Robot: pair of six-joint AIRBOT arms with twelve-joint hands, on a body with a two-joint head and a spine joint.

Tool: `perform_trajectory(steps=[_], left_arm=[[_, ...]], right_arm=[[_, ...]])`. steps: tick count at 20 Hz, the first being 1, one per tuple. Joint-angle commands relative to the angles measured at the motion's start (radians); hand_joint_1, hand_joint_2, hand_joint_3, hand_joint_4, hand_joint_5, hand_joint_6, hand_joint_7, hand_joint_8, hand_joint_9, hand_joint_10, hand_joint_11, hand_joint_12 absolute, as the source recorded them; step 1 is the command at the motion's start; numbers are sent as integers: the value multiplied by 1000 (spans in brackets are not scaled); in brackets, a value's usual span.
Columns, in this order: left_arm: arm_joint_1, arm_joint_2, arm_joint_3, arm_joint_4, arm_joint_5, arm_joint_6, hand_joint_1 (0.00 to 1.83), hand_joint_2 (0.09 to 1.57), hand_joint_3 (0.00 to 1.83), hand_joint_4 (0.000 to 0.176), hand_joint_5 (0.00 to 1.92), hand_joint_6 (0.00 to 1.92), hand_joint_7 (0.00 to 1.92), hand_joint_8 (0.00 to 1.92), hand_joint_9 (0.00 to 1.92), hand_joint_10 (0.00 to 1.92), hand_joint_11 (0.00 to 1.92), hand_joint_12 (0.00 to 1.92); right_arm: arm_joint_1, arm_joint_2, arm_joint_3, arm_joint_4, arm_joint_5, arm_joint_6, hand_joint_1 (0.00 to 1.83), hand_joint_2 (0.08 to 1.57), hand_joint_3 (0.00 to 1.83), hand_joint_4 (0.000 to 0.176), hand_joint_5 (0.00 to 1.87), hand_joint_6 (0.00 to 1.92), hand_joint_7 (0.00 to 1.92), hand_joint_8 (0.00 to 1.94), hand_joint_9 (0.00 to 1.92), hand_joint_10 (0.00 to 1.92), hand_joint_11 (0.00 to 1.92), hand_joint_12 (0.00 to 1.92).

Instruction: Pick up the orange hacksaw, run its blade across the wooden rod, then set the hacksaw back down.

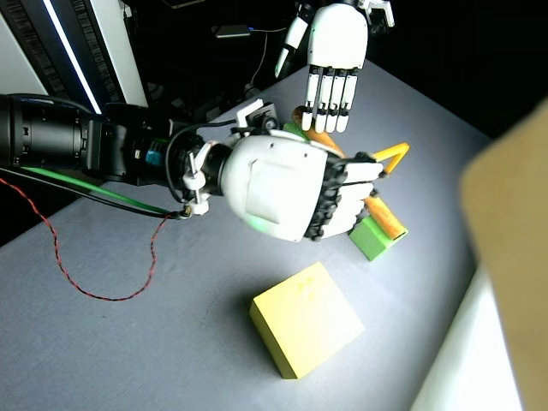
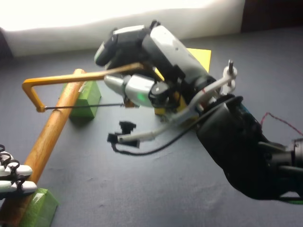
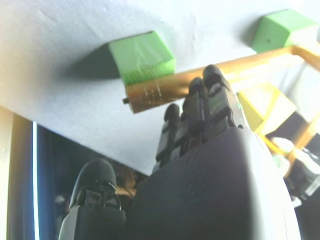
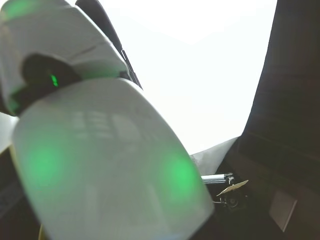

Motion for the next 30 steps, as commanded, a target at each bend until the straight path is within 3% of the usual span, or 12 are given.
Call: perform_trajectory(steps=[1,12,25,27,30], left_arm=[[-2,-5,7,-9,7,0,0,1260,2,0,69,7,73,6,80,6,0,238],[0,-7,15,-9,7,0,0,1261,0,0,60,1,68,3,63,4,0,172],[0,-13,17,-9,9,0,0,1276,2,0,71,3,72,3,67,4,0,194],[0,-15,17,-9,12,0,0,1260,0,0,90,3,92,2,83,4,0,266],[0,-15,20,-9,18,0,0,1276,3,0,60,1,59,1,55,1,0,165]], right_arm=[[3,8,-8,-63,97,10,1374,1127,1,0,843,975,955,979,970,1263,902,1263],[-25,-54,2,-24,161,-36,1375,1124,0,0,853,953,966,963,972,1267,906,1267],[33,-318,248,9,204,37,1379,1110,0,0,877,932,1024,873,981,1230,884,1257],[34,-334,256,19,213,41,1378,1113,1,0,863,953,1017,887,978,1234,876,1264],[23,-332,245,19,202,41,1379,1112,0,0,854,959,1021,882,988,1218,895,1247]])
